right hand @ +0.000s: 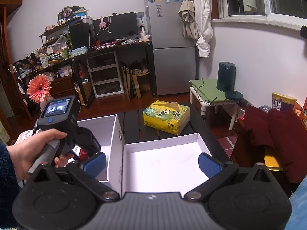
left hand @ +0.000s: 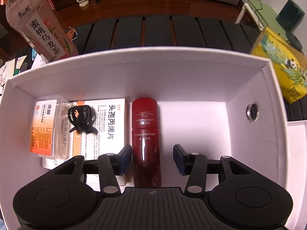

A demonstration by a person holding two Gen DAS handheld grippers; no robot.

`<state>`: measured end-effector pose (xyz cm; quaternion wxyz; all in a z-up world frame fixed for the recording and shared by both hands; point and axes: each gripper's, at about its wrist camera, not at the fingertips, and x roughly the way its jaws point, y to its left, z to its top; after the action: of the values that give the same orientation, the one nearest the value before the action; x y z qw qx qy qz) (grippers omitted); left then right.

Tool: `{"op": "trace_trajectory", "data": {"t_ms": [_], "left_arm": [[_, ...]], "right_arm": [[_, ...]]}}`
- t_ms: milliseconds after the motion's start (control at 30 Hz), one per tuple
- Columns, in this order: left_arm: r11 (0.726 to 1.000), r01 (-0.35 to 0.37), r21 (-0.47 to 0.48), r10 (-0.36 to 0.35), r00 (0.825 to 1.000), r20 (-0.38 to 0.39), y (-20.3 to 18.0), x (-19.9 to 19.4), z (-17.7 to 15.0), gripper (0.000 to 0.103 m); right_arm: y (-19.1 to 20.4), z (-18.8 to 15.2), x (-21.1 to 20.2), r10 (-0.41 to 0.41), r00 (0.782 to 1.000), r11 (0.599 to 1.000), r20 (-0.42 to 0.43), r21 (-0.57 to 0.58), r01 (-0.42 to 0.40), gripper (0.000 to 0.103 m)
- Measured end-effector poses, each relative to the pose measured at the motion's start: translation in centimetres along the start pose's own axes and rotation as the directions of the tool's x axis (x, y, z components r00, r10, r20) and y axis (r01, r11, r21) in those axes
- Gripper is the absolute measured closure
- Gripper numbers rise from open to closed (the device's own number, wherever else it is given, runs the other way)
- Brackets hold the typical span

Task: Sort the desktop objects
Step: 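Open the left gripper to release the red bottle upright, then raise the left tool up and back away from the white box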

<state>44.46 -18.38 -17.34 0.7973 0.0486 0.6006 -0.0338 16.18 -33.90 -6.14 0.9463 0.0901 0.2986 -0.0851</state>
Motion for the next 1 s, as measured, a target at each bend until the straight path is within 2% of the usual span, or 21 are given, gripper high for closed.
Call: {"op": "trace_trajectory", "data": {"t_ms": [433, 567, 667, 1000], "left_arm": [[1.000, 0.016, 0.006, -0.016, 0.999, 0.046, 0.9, -3.8, -0.5, 0.056], [0.999, 0.012, 0.033, -0.014, 0.998, 0.065, 1.3, -5.0, -0.9, 0.056], [0.999, 0.043, 0.029, -0.045, 0.996, 0.074, 2.0, -6.2, -1.4, 0.056], [0.992, 0.081, 0.091, -0.095, 0.983, 0.155, 2.8, -11.2, -4.7, 0.056]], "right_arm": [[2.1, -0.8, 0.9, 0.044, 0.998, 0.998, -0.038, -0.038, -0.045, 0.000], [2.8, -1.3, 1.3, 0.051, 0.997, 0.997, -0.057, -0.051, -0.054, 0.000], [3.3, -1.5, 1.5, 0.053, 0.997, 0.997, -0.061, -0.061, -0.056, 0.000], [3.8, -1.8, 1.6, 0.069, 0.996, 0.995, -0.064, -0.066, -0.074, 0.000]]}}
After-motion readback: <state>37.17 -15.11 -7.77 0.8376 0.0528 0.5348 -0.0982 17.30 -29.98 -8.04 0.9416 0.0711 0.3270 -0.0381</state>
